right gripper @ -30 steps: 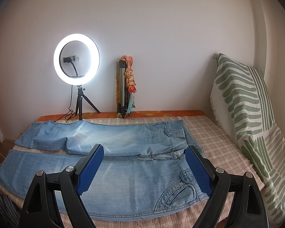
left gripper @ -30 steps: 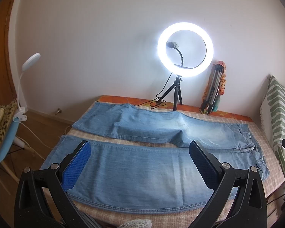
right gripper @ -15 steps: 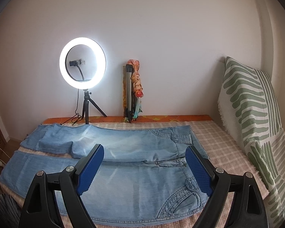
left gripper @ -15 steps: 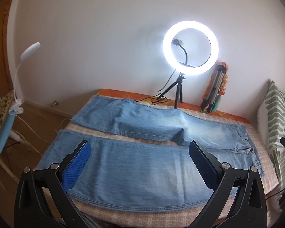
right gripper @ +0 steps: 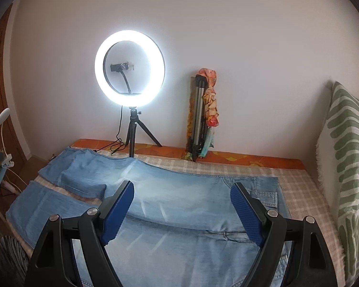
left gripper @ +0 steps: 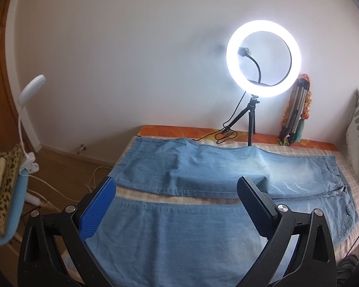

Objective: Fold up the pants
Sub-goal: 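Move both tools down toward the leg of the nearer jeans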

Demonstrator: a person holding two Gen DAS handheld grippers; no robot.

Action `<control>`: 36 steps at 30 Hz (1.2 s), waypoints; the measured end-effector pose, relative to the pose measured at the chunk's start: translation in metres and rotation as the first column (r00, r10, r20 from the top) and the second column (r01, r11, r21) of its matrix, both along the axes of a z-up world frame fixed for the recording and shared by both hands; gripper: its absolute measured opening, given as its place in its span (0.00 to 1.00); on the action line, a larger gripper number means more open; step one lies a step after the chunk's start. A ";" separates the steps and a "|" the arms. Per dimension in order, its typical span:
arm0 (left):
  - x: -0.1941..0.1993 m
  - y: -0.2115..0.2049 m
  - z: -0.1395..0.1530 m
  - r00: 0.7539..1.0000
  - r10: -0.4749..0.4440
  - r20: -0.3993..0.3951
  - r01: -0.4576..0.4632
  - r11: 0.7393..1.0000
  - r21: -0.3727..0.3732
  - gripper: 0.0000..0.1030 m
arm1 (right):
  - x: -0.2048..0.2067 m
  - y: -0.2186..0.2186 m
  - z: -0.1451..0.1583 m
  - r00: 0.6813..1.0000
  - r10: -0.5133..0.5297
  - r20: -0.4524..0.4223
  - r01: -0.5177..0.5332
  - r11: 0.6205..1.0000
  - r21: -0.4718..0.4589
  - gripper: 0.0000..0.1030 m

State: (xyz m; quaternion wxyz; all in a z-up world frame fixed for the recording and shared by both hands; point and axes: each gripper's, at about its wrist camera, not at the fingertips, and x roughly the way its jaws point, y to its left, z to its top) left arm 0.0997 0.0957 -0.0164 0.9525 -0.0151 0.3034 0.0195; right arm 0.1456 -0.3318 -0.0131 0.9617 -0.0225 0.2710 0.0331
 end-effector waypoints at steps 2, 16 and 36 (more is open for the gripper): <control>0.016 0.000 -0.005 1.000 -0.007 -0.014 0.007 1.000 0.000 0.95 | 0.020 0.007 -0.004 0.999 0.030 -0.011 -0.030 0.999 -0.018 0.82; 0.137 -0.005 -0.073 0.980 -0.031 -0.198 0.015 0.997 -0.079 0.78 | 0.169 0.047 -0.067 0.931 0.337 -0.142 -0.340 0.940 0.004 0.81; 0.230 -0.008 -0.182 0.921 -0.019 -0.390 -0.002 0.998 -0.055 0.48 | 0.321 0.108 -0.171 0.783 0.530 -0.326 -0.529 0.843 0.100 0.76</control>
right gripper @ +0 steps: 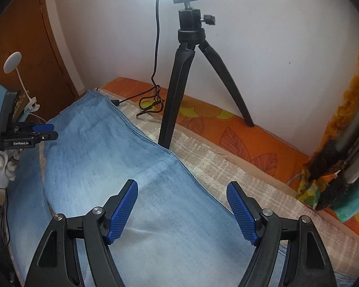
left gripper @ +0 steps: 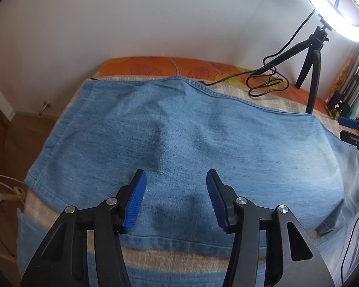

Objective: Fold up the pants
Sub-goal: 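Move both tools down toward the leg of the nearer jeans, then grasp the jeans leg seam with the right tool while the left tool grasps the waistband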

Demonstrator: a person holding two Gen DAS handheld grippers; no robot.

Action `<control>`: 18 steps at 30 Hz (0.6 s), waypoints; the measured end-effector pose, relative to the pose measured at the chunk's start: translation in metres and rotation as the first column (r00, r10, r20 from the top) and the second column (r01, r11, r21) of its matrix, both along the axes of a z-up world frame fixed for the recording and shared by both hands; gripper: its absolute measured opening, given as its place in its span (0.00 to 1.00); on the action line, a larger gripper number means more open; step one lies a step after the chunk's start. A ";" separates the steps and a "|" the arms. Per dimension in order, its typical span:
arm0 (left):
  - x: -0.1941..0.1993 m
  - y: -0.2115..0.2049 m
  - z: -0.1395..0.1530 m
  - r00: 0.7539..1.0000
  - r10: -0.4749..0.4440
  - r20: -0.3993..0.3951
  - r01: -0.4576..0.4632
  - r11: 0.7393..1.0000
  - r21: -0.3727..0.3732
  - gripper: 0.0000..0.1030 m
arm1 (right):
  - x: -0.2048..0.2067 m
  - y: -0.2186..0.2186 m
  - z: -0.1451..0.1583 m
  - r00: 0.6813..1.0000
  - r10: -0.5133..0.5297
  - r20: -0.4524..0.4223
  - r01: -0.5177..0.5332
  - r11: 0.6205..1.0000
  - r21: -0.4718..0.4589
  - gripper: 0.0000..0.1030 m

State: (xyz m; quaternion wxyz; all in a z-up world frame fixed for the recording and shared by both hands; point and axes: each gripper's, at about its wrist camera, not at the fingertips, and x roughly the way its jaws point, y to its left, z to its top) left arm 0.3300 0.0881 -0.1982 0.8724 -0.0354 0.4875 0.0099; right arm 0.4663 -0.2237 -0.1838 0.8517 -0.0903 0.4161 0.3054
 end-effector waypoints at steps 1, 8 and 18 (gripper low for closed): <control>0.003 0.001 -0.005 1.000 0.000 -0.008 0.000 1.000 -0.003 0.47 | 0.005 0.003 -0.003 1.000 0.009 -0.004 -0.009 1.000 -0.002 0.76; 0.009 0.004 -0.026 1.000 0.005 -0.028 -0.006 0.999 -0.037 0.44 | 0.036 0.017 -0.027 0.997 0.053 -0.061 -0.053 0.999 -0.001 0.76; 0.014 0.001 -0.028 0.999 -0.032 -0.001 0.032 0.999 -0.010 0.44 | 0.047 0.028 -0.044 0.988 0.091 -0.121 -0.089 0.996 0.020 0.58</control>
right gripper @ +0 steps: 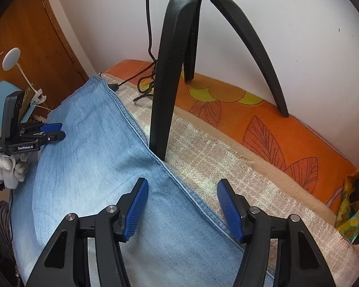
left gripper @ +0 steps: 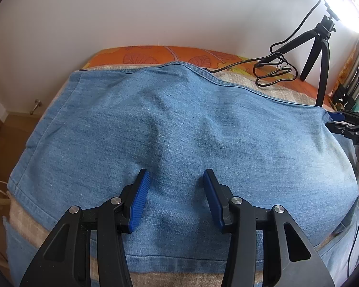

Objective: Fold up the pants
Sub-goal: 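Grasp the jeans leg seam with the right tool while the left tool grasps the waistband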

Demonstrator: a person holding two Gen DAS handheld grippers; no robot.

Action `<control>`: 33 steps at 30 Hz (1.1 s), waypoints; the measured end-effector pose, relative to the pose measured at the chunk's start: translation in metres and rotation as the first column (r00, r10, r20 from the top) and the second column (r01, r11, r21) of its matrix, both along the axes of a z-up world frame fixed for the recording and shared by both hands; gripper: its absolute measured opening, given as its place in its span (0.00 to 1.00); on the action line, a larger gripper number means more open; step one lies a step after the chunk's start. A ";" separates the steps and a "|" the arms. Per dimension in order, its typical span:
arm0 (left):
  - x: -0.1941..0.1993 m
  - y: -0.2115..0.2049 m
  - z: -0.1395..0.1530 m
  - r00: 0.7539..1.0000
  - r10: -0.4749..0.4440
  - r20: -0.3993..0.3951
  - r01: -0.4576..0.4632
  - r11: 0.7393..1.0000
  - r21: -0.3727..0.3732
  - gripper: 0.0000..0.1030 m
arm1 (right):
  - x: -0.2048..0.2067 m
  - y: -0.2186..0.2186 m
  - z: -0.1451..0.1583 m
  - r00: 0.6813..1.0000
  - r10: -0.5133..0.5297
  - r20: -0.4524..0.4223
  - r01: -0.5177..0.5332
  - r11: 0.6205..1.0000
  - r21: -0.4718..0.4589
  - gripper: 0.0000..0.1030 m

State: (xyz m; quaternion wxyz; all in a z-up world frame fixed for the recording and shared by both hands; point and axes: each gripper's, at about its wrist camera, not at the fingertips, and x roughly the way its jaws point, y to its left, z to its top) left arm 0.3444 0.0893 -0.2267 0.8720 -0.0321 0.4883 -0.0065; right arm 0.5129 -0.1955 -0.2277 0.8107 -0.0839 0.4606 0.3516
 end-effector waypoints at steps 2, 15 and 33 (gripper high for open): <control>0.003 0.000 -0.001 1.000 0.000 0.001 0.000 1.000 0.002 0.44 | 0.000 -0.001 0.000 1.000 0.004 -0.018 -0.003 1.000 0.018 0.49; 0.014 0.025 0.014 0.998 0.041 -0.051 -0.048 0.989 -0.143 0.55 | -0.056 0.002 0.042 0.996 -0.030 0.083 0.030 1.000 -0.003 0.01; 0.065 0.005 0.041 0.979 0.117 -0.167 -0.157 0.954 -0.255 0.73 | -0.204 0.038 0.062 0.979 0.114 0.171 -0.104 0.992 -0.067 0.00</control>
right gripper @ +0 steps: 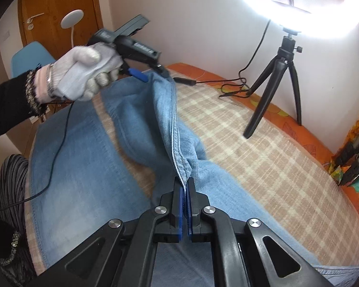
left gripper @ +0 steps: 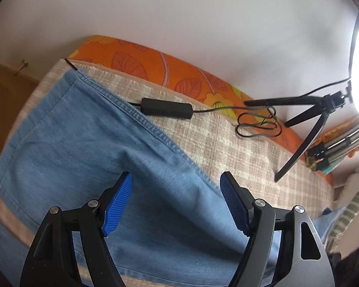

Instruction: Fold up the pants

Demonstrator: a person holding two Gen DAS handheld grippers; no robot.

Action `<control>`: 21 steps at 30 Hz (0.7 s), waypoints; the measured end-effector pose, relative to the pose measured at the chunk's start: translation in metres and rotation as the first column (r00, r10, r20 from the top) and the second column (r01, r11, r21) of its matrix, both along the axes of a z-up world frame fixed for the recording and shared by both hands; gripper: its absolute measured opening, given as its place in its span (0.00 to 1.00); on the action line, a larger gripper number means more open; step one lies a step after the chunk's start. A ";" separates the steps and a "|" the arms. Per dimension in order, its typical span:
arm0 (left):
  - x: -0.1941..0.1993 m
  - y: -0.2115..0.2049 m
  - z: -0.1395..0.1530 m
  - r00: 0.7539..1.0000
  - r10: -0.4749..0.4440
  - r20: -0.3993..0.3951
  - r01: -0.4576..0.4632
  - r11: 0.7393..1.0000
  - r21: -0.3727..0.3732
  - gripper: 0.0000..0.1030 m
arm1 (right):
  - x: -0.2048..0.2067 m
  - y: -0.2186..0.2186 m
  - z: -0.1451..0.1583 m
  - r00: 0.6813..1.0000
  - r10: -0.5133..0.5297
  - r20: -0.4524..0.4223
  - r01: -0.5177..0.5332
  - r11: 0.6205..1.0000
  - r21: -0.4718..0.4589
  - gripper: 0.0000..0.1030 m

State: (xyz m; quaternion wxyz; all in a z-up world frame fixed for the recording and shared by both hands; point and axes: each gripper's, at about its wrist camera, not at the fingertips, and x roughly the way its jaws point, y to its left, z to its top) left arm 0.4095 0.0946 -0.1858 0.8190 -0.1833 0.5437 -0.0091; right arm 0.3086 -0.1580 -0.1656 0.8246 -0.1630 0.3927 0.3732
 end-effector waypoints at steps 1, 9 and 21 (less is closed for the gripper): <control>0.000 -0.005 0.002 1.000 -0.007 0.002 0.006 1.000 0.024 0.73 | -0.005 0.001 0.000 1.000 0.008 0.004 -0.008 1.000 -0.005 0.00; 0.009 -0.014 -0.031 0.988 0.021 -0.153 0.004 0.987 0.159 0.73 | -0.056 0.017 0.005 0.993 0.117 0.016 -0.117 0.993 -0.026 0.00; -0.030 0.015 -0.030 0.996 0.087 -0.032 -0.082 0.986 0.148 0.10 | -0.052 0.016 0.009 0.998 0.044 0.041 -0.041 0.998 -0.052 0.00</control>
